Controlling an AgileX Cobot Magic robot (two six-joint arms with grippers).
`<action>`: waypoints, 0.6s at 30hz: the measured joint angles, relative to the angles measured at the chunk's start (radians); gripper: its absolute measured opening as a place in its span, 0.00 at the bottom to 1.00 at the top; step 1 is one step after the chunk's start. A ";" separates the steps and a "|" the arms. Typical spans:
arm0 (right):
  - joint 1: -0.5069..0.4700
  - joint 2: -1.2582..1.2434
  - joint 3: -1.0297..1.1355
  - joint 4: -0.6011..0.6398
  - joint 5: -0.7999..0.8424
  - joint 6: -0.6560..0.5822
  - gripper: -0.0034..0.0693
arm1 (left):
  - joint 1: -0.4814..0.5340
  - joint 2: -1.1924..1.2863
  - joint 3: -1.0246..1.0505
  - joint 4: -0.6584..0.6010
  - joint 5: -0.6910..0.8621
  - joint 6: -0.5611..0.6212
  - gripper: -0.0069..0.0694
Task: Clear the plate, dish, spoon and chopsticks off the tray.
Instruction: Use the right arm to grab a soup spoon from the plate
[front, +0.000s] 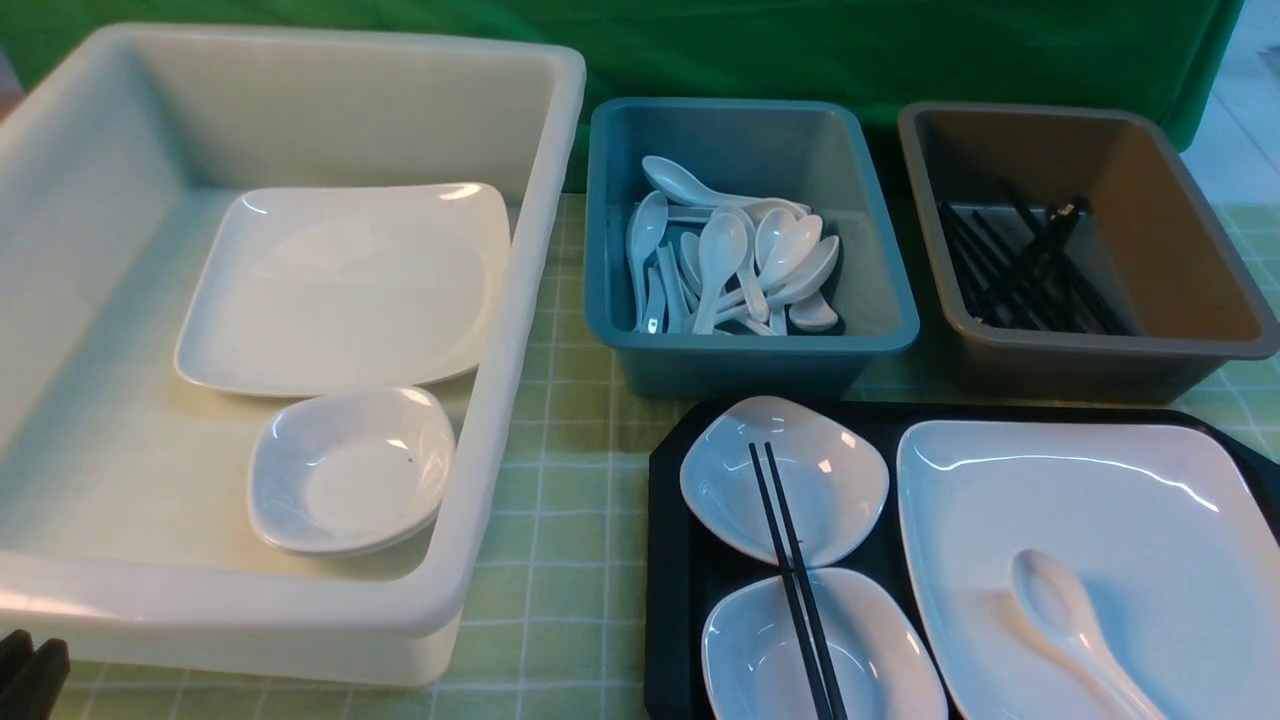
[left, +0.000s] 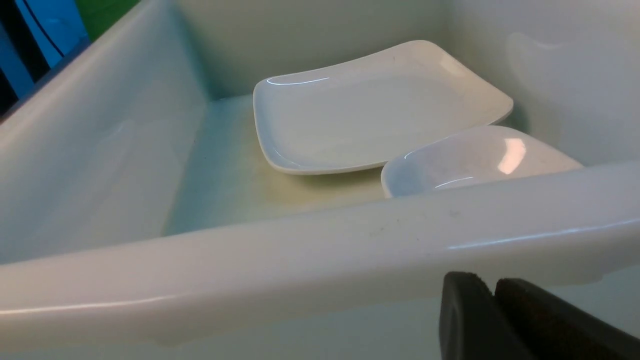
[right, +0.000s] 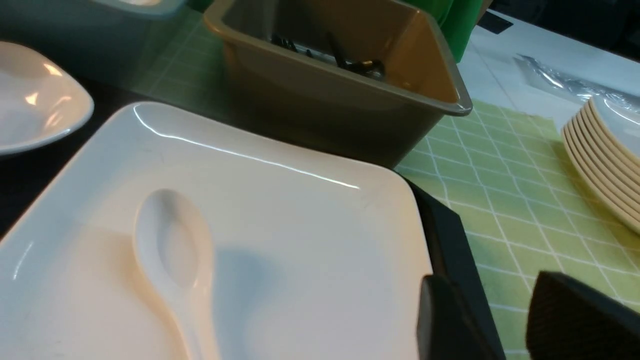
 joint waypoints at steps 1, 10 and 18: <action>0.000 0.000 0.000 0.000 0.000 0.000 0.38 | 0.000 0.000 0.000 -0.024 -0.017 -0.013 0.18; 0.000 0.000 0.000 -0.017 -0.034 -0.074 0.38 | 0.000 0.000 0.000 -0.362 -0.352 -0.154 0.19; 0.000 0.000 0.000 -0.024 -0.081 -0.122 0.38 | 0.000 0.000 0.000 -0.400 -0.565 -0.392 0.19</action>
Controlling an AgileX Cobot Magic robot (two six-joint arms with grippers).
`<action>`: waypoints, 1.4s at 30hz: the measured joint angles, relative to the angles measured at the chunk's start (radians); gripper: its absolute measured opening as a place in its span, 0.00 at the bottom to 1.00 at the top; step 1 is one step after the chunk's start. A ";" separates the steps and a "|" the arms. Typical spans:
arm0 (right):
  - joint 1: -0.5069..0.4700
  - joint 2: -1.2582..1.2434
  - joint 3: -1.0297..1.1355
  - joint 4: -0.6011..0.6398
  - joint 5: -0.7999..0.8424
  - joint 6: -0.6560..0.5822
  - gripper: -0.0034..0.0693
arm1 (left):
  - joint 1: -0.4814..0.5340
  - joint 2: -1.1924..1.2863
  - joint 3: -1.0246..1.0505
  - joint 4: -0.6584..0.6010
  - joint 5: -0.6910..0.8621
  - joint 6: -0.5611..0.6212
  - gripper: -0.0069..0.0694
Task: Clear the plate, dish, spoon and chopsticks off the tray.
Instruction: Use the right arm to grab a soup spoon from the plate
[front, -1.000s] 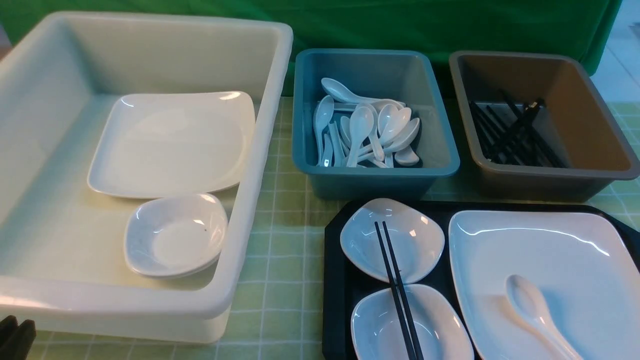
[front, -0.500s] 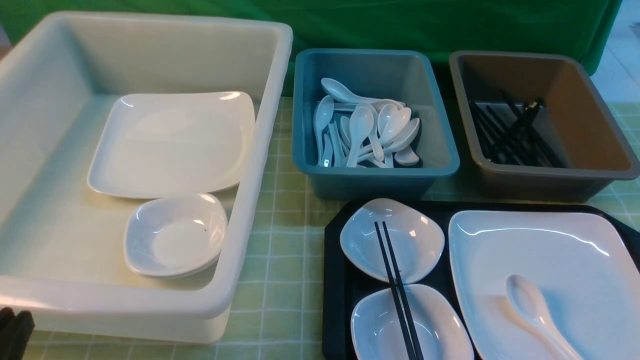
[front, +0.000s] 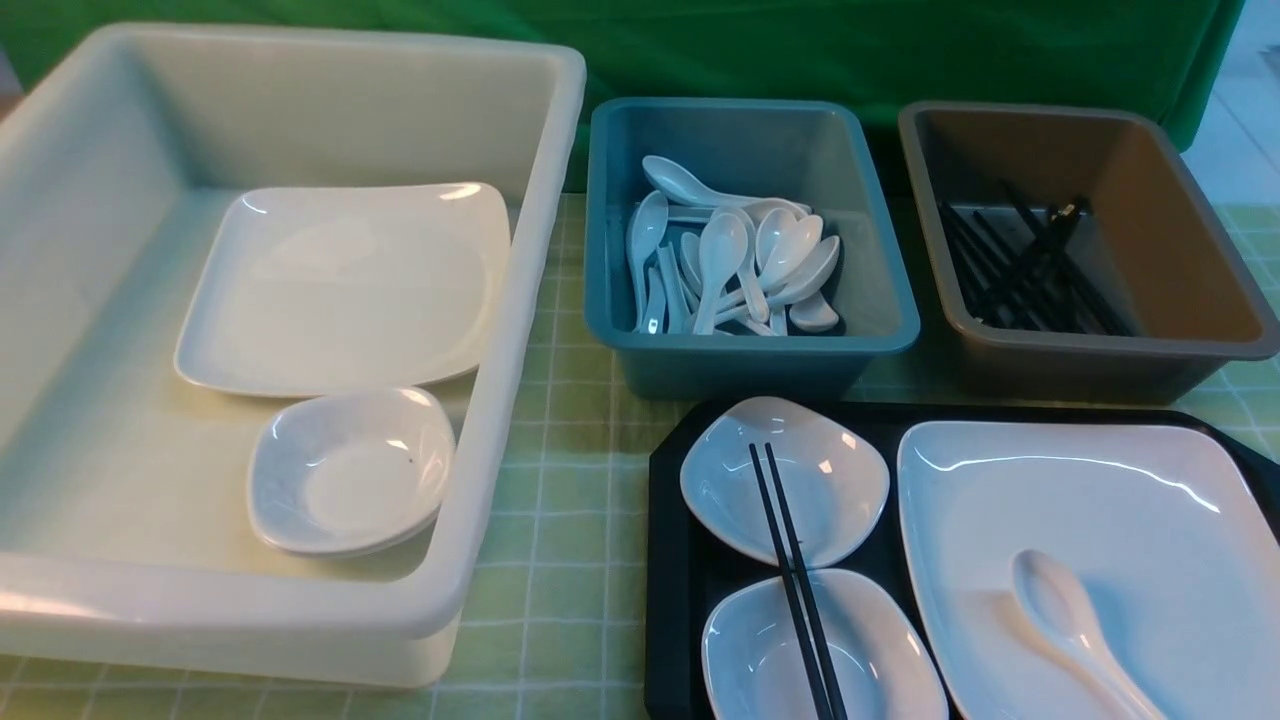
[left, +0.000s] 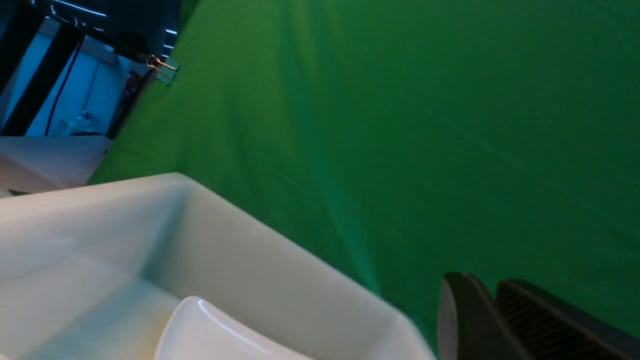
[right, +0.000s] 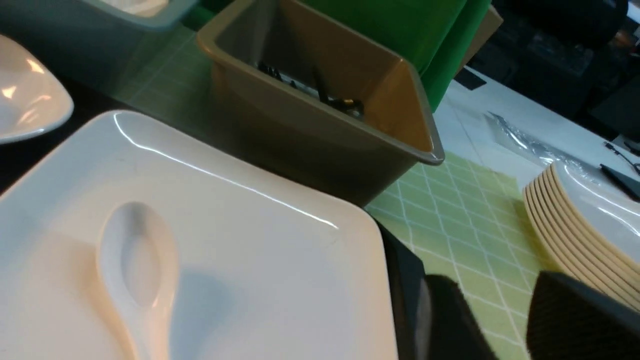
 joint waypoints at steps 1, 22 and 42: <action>0.000 0.000 0.000 0.012 -0.010 0.001 0.38 | 0.000 0.000 0.000 0.009 -0.041 -0.037 0.19; 0.066 0.017 -0.164 0.114 -0.240 0.851 0.25 | 0.000 0.551 -0.879 0.271 1.214 0.003 0.07; 0.699 1.051 -0.960 -0.039 0.941 0.498 0.04 | -0.289 1.016 -0.963 0.114 1.363 0.209 0.07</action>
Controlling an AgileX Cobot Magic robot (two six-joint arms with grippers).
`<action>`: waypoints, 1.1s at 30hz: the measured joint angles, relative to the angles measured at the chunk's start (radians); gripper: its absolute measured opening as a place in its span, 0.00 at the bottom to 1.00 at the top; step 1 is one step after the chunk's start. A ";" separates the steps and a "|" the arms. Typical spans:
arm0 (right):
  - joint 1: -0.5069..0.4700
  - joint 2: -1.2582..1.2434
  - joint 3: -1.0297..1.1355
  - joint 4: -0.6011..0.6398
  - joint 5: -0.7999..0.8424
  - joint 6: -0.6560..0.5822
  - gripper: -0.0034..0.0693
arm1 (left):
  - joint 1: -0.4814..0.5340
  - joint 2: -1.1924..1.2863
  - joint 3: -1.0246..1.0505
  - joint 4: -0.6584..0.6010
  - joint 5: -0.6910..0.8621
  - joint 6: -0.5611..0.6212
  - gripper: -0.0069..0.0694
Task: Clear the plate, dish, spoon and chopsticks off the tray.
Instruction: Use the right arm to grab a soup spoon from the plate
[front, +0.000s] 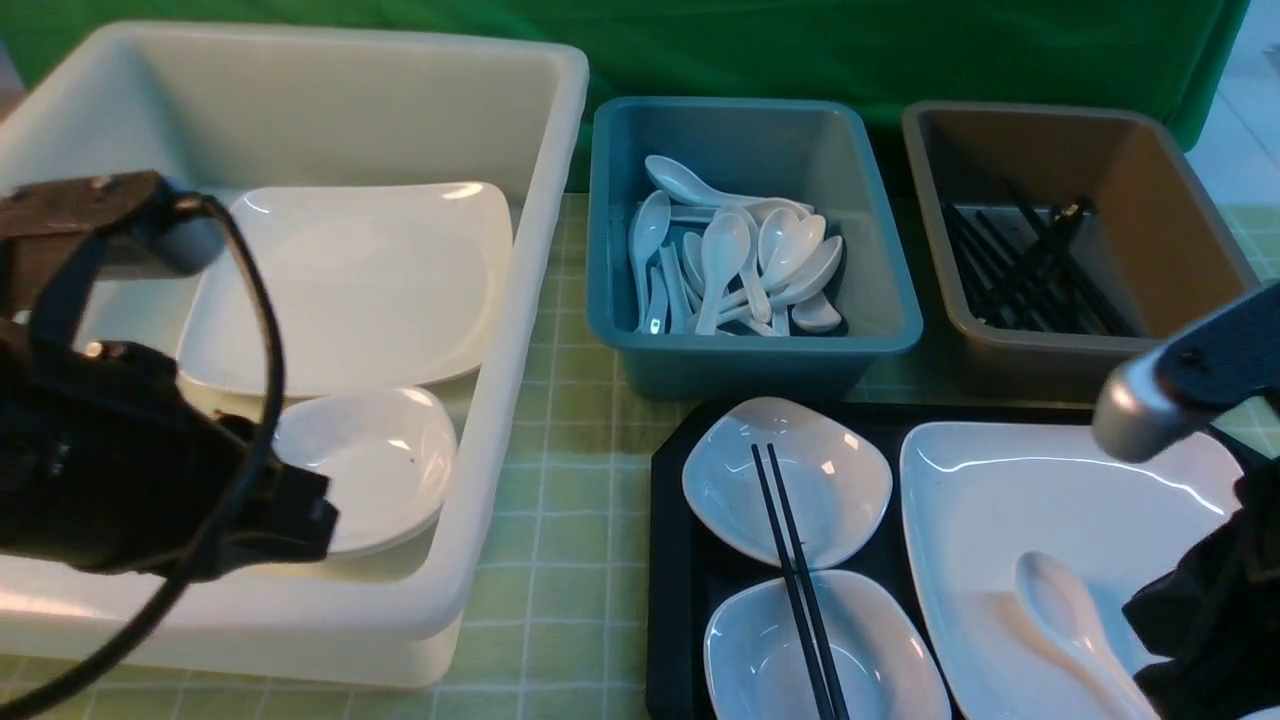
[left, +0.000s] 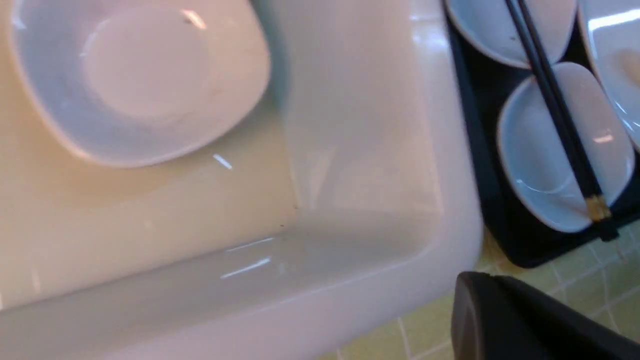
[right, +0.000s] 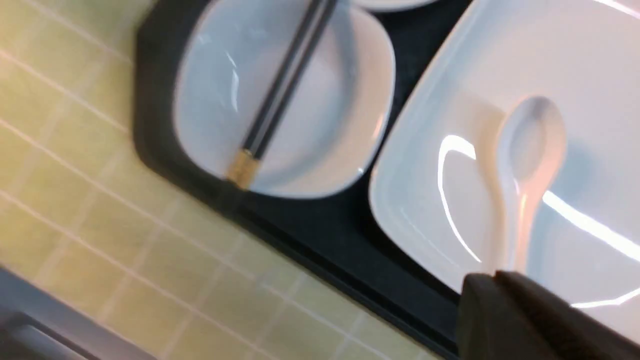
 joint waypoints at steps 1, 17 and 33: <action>-0.027 0.025 0.000 -0.011 0.004 -0.013 0.04 | -0.054 0.008 -0.013 0.021 0.000 -0.037 0.07; -0.434 0.435 0.040 0.099 -0.103 -0.384 0.64 | -0.535 0.341 -0.222 0.166 -0.044 -0.289 0.07; -0.434 0.642 0.039 0.102 -0.175 -0.395 0.21 | -0.540 0.570 -0.318 0.105 -0.147 -0.012 0.07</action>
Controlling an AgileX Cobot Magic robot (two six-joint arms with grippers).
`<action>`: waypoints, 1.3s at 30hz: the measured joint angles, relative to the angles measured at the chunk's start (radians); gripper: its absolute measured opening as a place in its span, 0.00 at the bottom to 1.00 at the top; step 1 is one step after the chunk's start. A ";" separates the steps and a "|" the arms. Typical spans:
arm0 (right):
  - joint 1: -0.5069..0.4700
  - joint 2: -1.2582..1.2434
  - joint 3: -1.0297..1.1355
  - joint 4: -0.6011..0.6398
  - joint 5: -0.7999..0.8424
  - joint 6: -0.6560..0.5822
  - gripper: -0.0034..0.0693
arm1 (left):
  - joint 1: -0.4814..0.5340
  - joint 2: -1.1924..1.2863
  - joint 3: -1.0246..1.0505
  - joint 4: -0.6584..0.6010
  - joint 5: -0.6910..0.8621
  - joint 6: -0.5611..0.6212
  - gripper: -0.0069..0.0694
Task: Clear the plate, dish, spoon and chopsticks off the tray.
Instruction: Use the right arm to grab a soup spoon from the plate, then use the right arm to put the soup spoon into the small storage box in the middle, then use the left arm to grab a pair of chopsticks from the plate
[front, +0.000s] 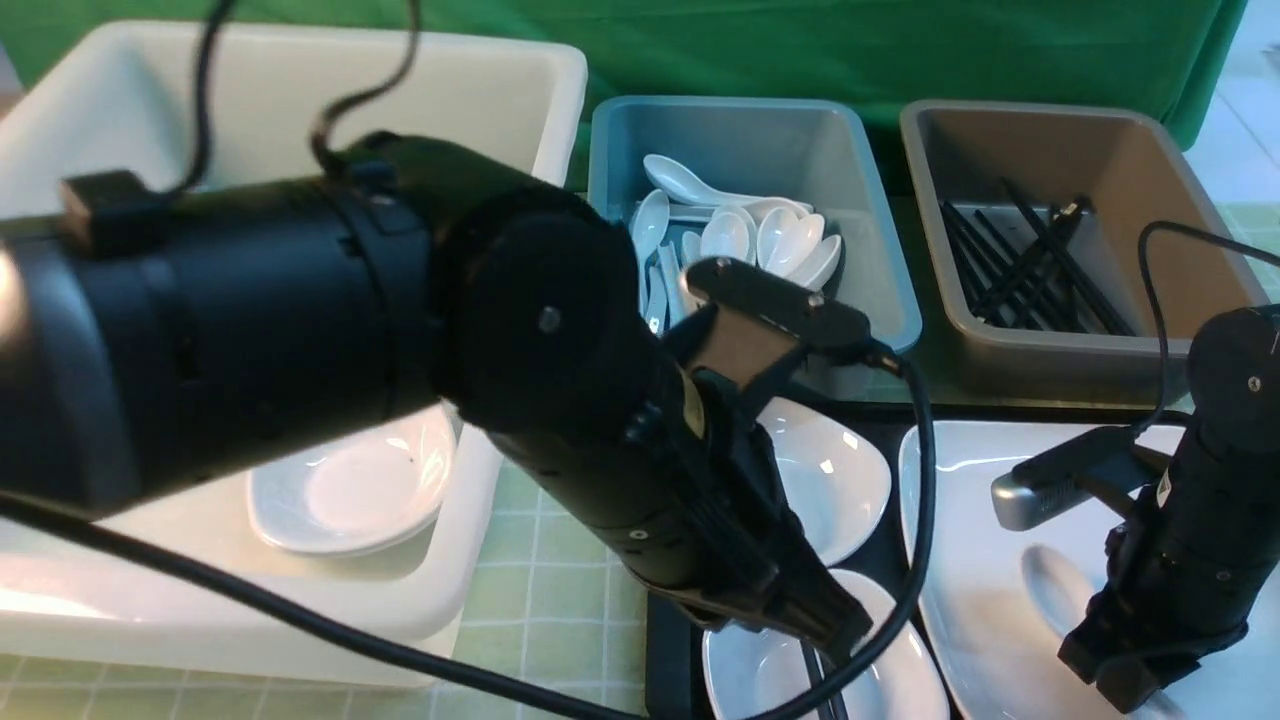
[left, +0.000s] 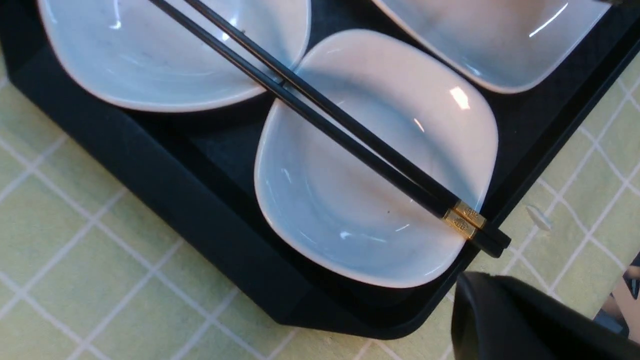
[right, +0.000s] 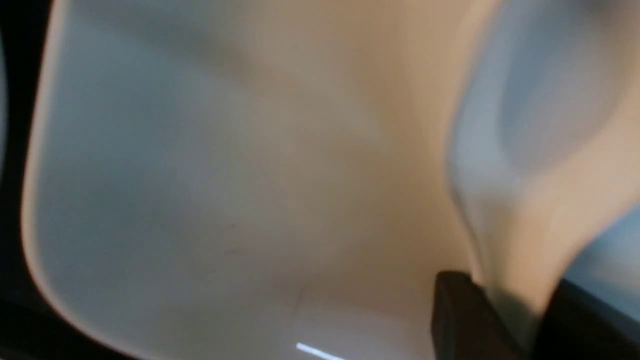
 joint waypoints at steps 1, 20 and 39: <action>0.000 0.000 0.000 0.000 0.000 0.000 0.22 | 0.000 0.004 0.000 -0.002 -0.001 0.003 0.07; 0.014 0.102 -0.807 0.457 0.024 -0.173 0.22 | 0.267 0.046 -0.270 0.093 0.040 -0.100 0.07; 0.037 0.252 -1.124 0.215 0.240 -0.026 0.22 | 0.086 0.178 -0.269 -0.011 0.075 -0.264 0.50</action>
